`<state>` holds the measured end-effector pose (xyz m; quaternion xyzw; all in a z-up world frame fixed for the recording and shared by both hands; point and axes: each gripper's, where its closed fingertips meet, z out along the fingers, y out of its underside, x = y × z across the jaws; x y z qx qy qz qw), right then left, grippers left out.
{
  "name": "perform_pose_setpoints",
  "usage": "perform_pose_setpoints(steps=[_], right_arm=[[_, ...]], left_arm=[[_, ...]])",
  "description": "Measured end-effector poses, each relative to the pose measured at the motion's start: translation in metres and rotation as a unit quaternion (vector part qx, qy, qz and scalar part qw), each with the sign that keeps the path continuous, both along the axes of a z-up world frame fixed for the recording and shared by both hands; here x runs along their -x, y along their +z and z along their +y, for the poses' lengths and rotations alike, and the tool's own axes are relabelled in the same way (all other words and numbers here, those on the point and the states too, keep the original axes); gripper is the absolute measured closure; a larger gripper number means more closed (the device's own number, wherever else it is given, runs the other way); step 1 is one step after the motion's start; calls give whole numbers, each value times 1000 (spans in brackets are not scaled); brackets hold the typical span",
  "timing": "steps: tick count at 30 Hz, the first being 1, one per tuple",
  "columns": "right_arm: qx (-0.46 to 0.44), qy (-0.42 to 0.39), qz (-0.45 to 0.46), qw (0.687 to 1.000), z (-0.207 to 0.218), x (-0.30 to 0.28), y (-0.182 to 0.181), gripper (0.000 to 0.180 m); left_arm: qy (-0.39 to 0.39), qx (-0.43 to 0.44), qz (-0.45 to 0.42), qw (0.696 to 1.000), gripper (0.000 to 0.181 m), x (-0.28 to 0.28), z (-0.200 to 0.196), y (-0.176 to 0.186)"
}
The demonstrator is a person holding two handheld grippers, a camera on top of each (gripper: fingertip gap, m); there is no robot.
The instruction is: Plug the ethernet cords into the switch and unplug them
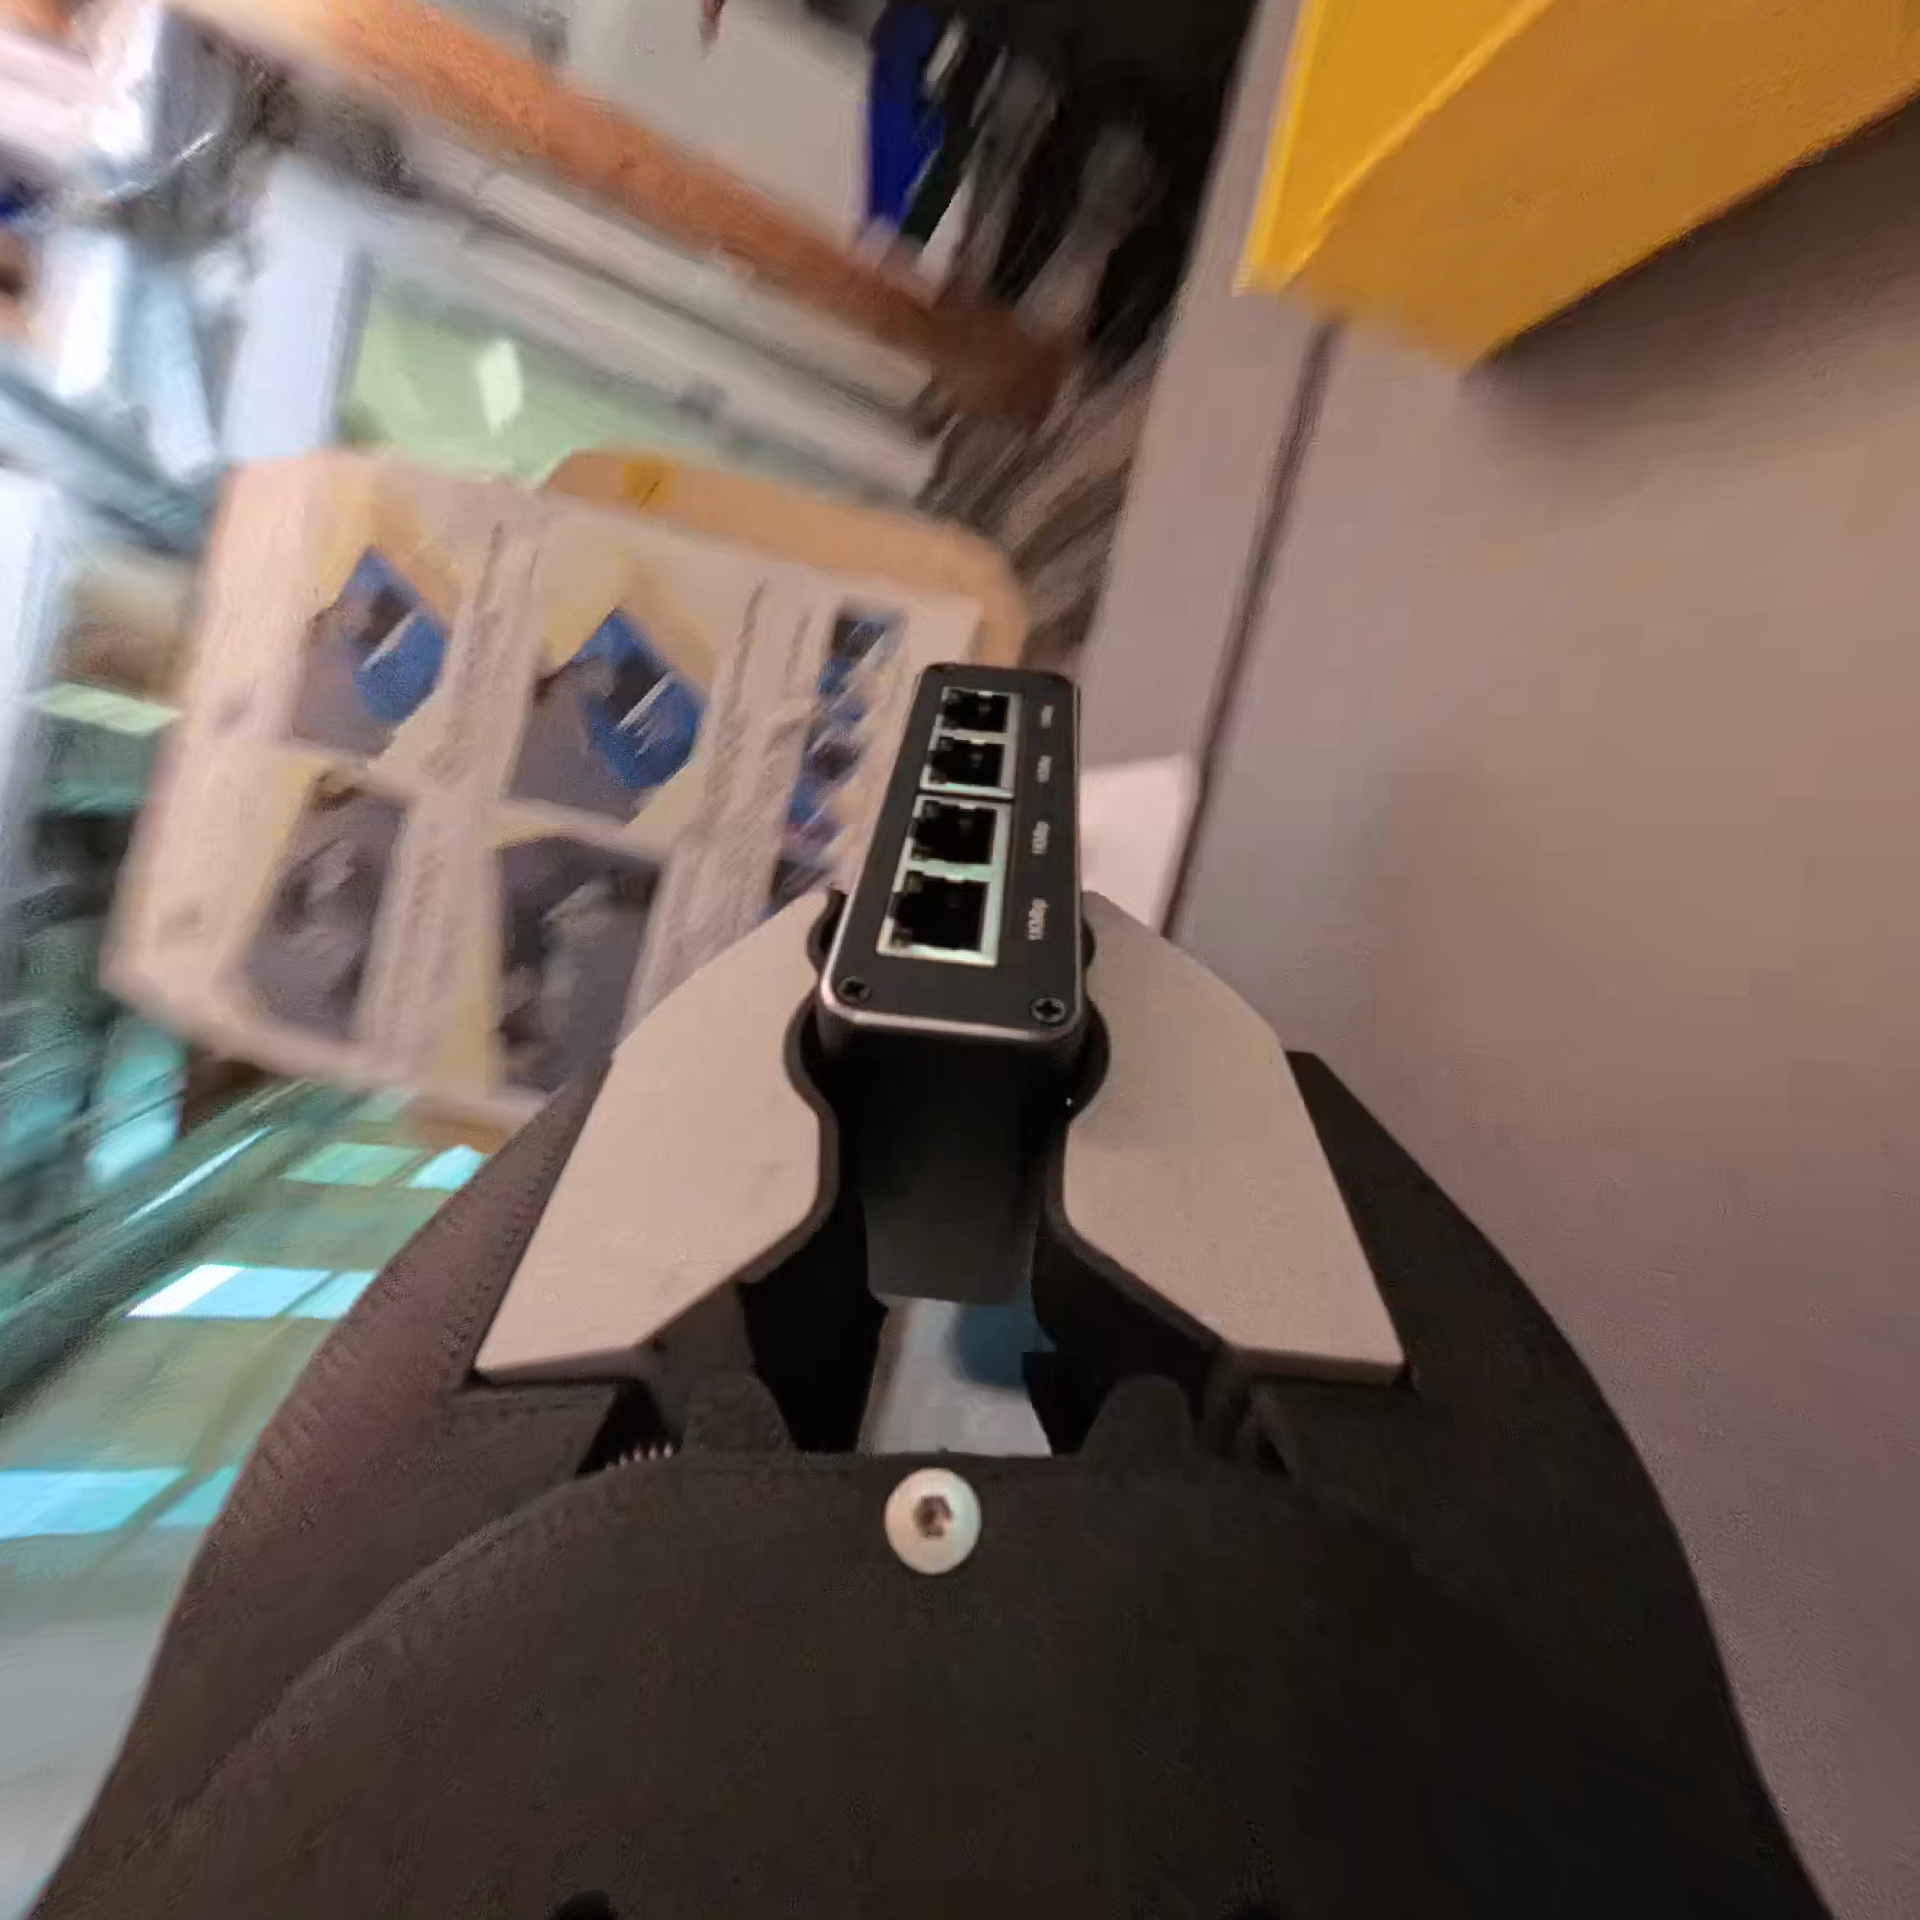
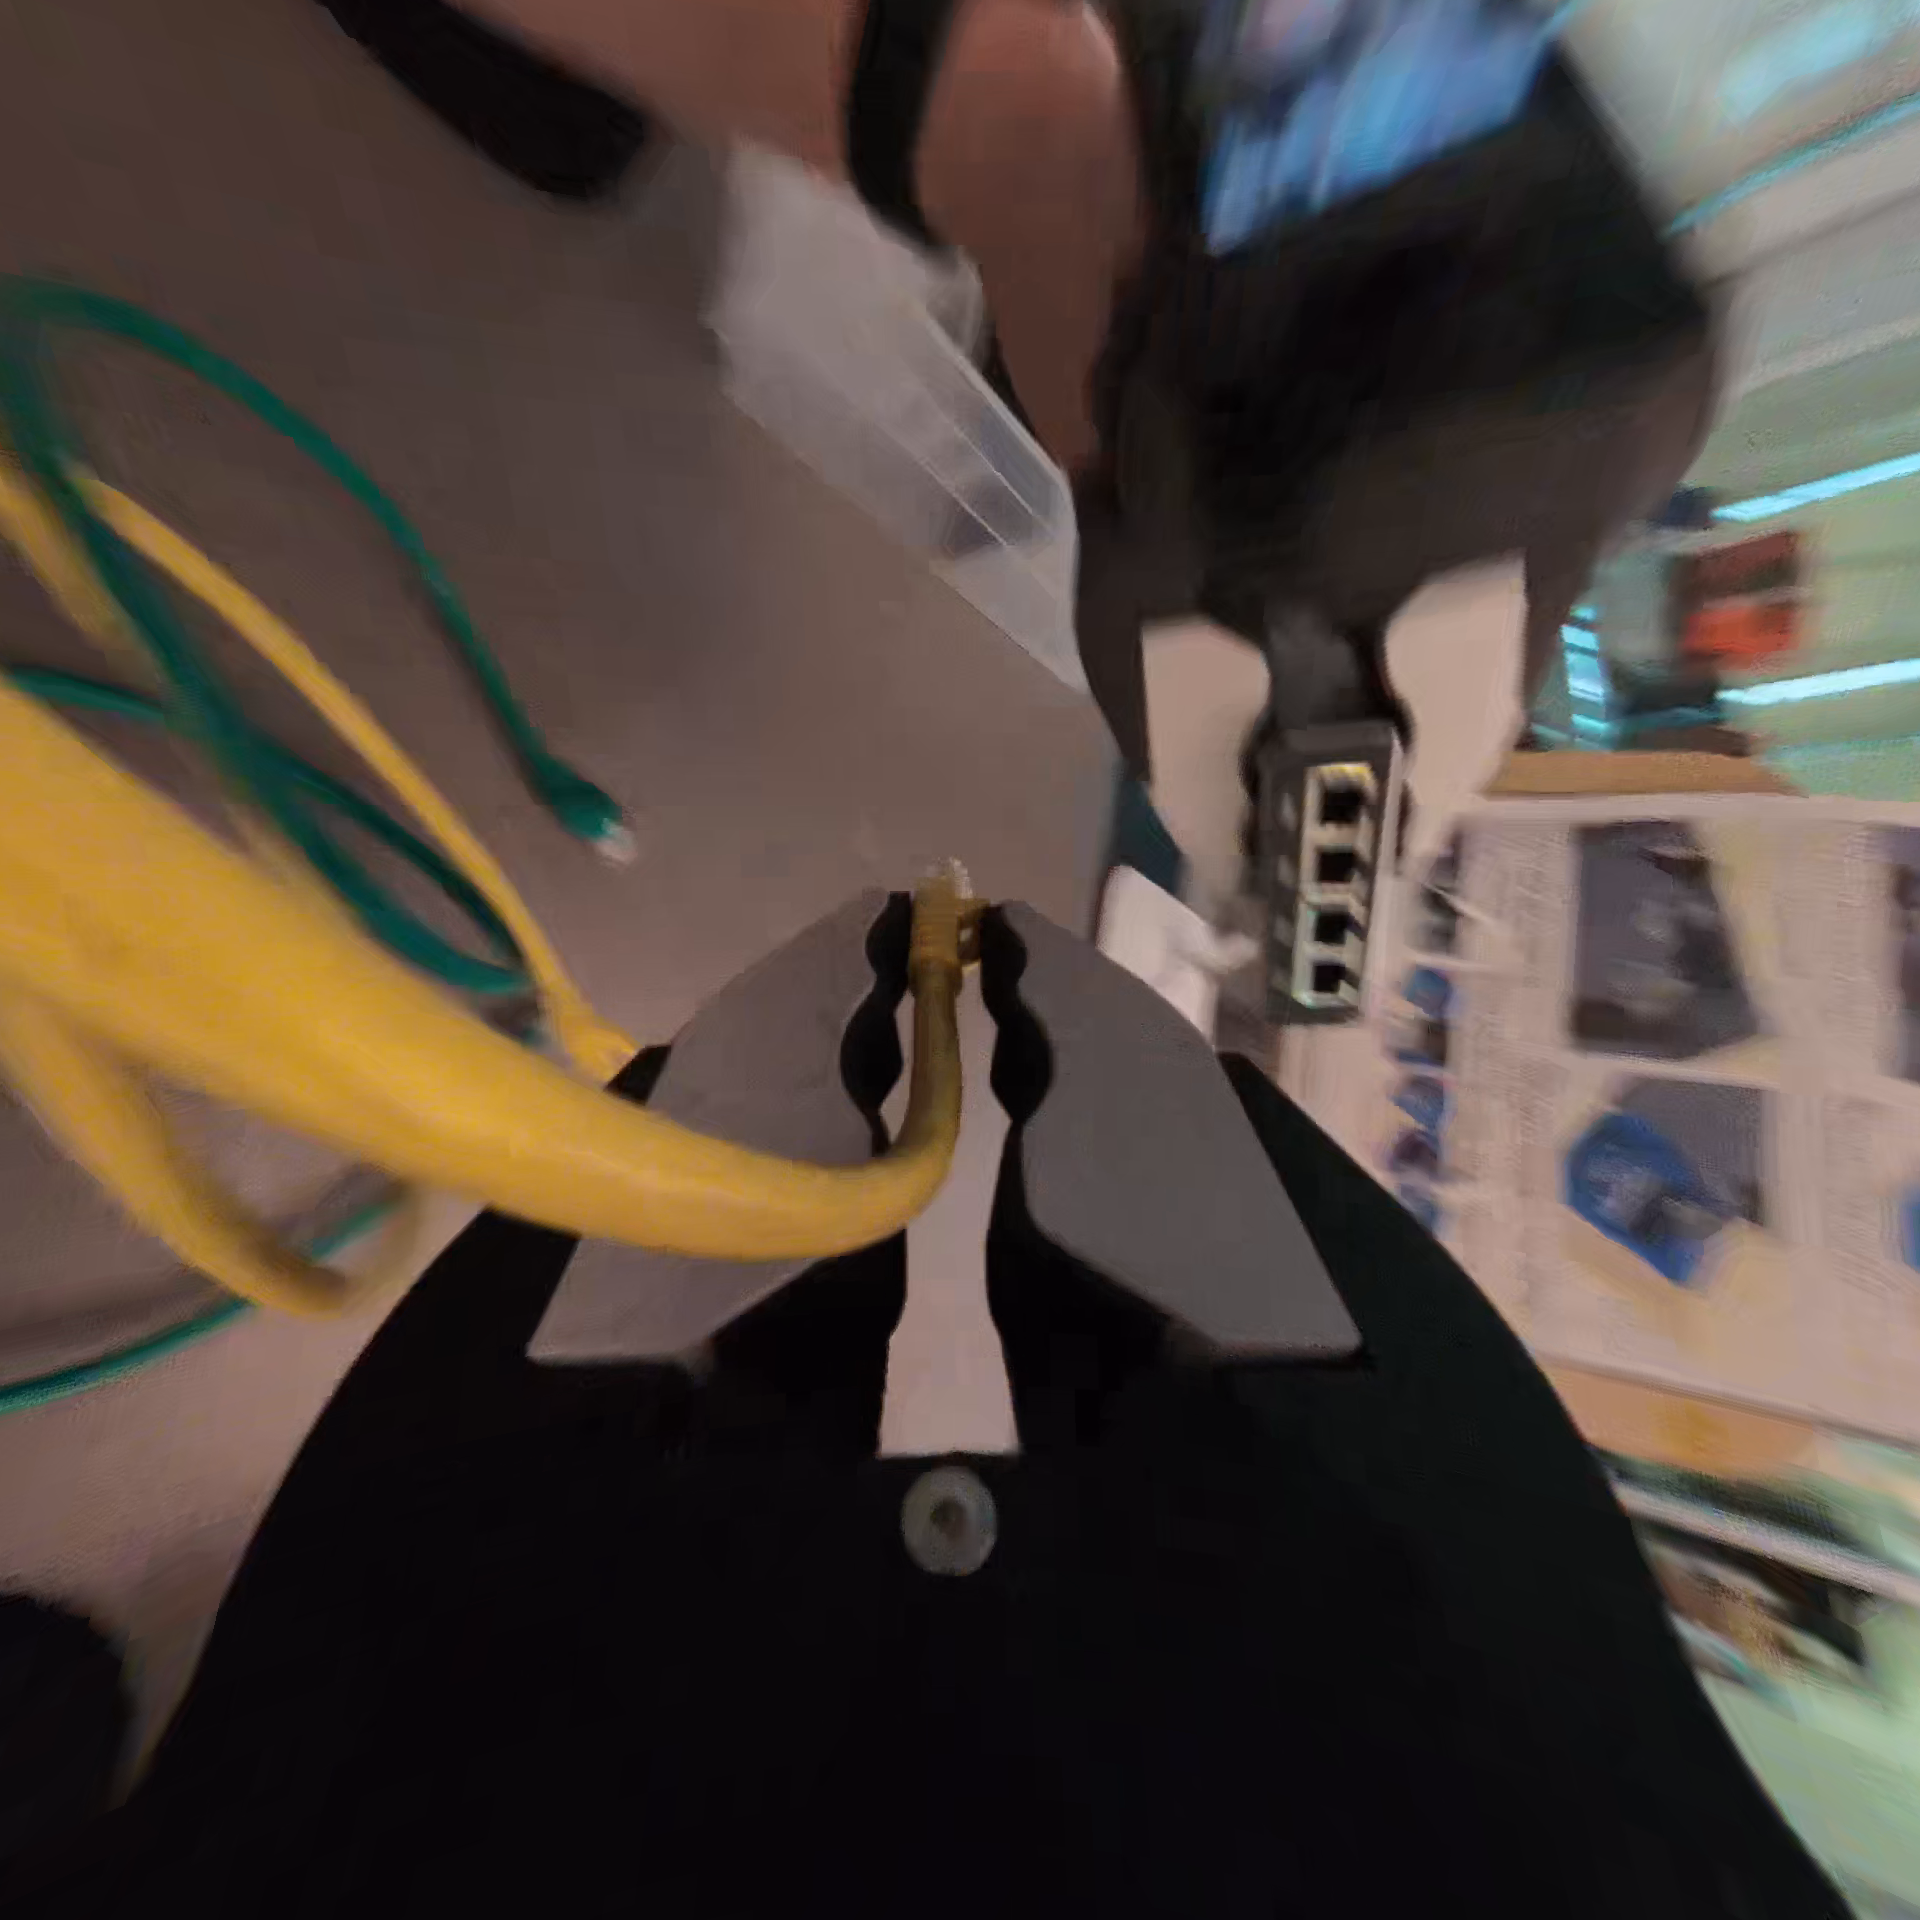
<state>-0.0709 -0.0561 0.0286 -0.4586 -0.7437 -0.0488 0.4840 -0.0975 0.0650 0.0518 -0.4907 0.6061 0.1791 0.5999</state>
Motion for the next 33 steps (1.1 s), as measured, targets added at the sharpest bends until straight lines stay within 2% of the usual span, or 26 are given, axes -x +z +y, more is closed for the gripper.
perform_pose_setpoints(steps=[1, 2, 4, 9, 13, 17, 19, 20, 26, 27, 30, 33], right_arm=[[-17, -19, -4, 1000, 9, -5, 0, 165], [-2, -31, 5, 1000, 12, -7, 1, 165], [-14, -34, 14, 999, 15, -15, 7, 165], [-27, -108, 22, 994, 46, -55, 9, 165], [1, -194, -30, 981, 81, -78, -25, 166], [60, -227, -63, 970, 84, -87, -47, 166], [87, -263, -90, 957, 86, -99, -58, 166], [133, -276, -105, 946, 81, -103, -71, 165], [260, -391, -145, 871, 97, -112, -137, 162], [268, -403, -139, 864, 101, -109, -144, 161], [289, -419, -135, 850, 102, -108, -152, 136], [301, -418, -154, 843, 94, -123, -149, 122]], left_arm=[[-56, 46, -33, 997, 144, -7, -16, 4], [-78, 71, -71, 992, 144, -11, -25, 13], [-89, 90, -82, 989, 144, -13, -28, 16], [-65, 19, -79, 995, 143, -2, -20, 28], [-56, 6, -99, 993, 144, 8, -22, 45], [-41, 2, -110, 993, 143, 22, -19, 56], [-43, 20, -124, 991, 144, 26, -21, 61], [-42, 28, -131, 990, 144, 27, -21, 63], [-35, 66, -135, 988, 144, 37, -19, 61], [-33, 91, -123, 988, 144, 37, -18, 52], [-23, 166, -64, 984, 144, 38, -16, 21], [-19, 185, -41, 982, 144, 34, -14, 7]])
